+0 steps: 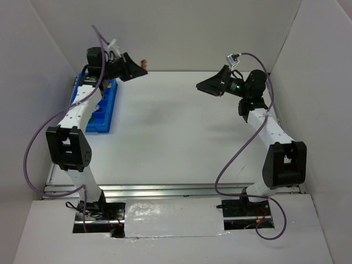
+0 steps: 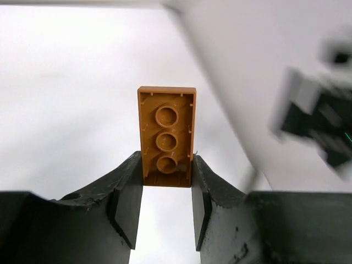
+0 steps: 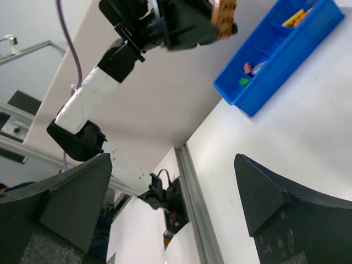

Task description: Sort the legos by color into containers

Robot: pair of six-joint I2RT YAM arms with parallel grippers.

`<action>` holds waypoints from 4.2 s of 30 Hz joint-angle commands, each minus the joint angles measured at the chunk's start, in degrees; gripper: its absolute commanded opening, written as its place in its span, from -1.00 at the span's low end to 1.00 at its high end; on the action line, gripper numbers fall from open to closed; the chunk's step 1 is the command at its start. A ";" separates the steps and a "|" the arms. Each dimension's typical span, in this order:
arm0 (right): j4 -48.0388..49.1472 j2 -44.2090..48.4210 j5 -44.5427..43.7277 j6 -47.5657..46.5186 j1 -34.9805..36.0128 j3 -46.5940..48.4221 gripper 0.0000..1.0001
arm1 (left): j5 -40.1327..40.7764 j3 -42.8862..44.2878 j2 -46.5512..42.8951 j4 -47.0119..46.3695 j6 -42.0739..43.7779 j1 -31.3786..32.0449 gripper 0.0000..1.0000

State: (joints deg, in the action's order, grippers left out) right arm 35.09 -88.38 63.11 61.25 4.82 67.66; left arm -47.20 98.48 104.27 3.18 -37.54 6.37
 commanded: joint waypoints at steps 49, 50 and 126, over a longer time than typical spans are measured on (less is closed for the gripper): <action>-22.43 9.01 -5.98 -17.92 2.91 3.97 0.99 | 53.00 20.18 27.13 26.70 -19.59 -21.49 -1.00; -22.70 9.01 -5.98 -17.92 2.91 3.97 0.99 | 53.09 20.26 27.21 26.88 -19.59 -21.49 -1.00; -63.02 5.31 -43.66 -29.96 2.83 26.55 0.99 | 57.74 8.90 -9.38 36.74 8.18 -13.32 0.99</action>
State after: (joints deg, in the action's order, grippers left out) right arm -16.82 -86.11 33.80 34.28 7.38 89.93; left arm 5.43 114.74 104.81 37.65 -35.70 -9.76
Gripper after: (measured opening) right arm 0.995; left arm 0.995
